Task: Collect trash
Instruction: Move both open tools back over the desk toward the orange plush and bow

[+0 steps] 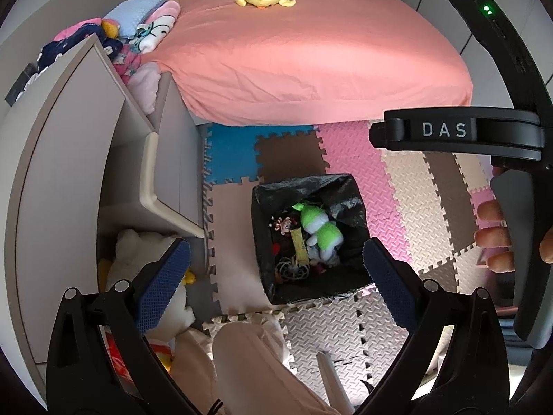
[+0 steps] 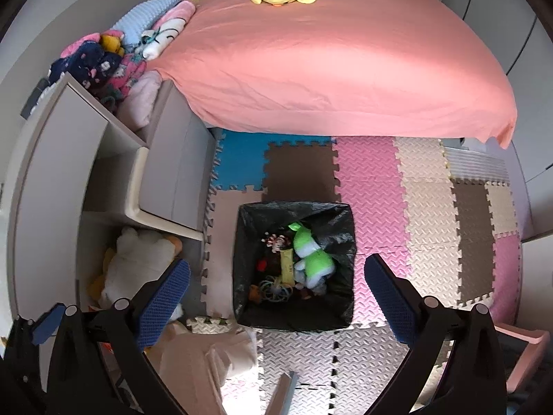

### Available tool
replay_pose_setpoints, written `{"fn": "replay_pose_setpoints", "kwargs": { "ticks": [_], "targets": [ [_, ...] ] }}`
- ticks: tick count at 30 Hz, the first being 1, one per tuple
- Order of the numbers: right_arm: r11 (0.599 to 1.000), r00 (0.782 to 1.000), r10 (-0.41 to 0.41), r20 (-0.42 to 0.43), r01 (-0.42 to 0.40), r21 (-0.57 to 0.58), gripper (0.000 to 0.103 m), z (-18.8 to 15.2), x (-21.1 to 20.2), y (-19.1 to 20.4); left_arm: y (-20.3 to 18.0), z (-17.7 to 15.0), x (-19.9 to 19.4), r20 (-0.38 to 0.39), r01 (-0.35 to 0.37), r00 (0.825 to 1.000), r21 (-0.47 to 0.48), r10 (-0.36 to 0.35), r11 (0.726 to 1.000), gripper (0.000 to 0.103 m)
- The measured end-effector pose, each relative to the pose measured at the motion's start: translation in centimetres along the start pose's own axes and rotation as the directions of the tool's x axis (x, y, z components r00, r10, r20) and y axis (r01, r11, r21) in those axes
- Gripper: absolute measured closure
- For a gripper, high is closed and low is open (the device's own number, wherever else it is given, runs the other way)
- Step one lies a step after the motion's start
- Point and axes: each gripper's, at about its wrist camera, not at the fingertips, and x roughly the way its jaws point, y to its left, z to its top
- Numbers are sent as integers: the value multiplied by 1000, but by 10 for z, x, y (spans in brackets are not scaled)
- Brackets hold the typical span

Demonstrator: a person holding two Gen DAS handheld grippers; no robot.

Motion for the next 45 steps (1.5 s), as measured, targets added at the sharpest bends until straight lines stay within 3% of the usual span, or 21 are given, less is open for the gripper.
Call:
{"fn": "replay_pose_setpoints", "kwargs": {
  "ticks": [11, 21, 27, 32, 36, 45],
  "targets": [
    [996, 997, 63, 42, -60, -72, 3, 9, -29, 55, 40, -4, -28, 50, 3, 999, -64, 0, 998, 6],
    [959, 986, 137, 93, -109, -260, 3, 17, -64, 167, 126, -21, -77, 109, -41, 992, -206, 65, 978, 6],
    [909, 975, 205, 85, -158, -387, 3, 15, -80, 254, 193, -43, -109, 129, -86, 982, -327, 134, 941, 6],
    [843, 955, 295, 10, -255, -473, 3, 6, -82, 330, 253, -72, -141, 136, -136, 968, -426, 212, 894, 6],
    [795, 955, 295, -28, -262, -548, 3, -9, -82, 389, 297, -100, -162, 127, -167, 957, -500, 262, 850, 6],
    [661, 950, 290, -115, -286, -694, 3, -61, -75, 515, 388, -179, -199, 72, -215, 932, -675, 354, 706, 6]
  ]
}}
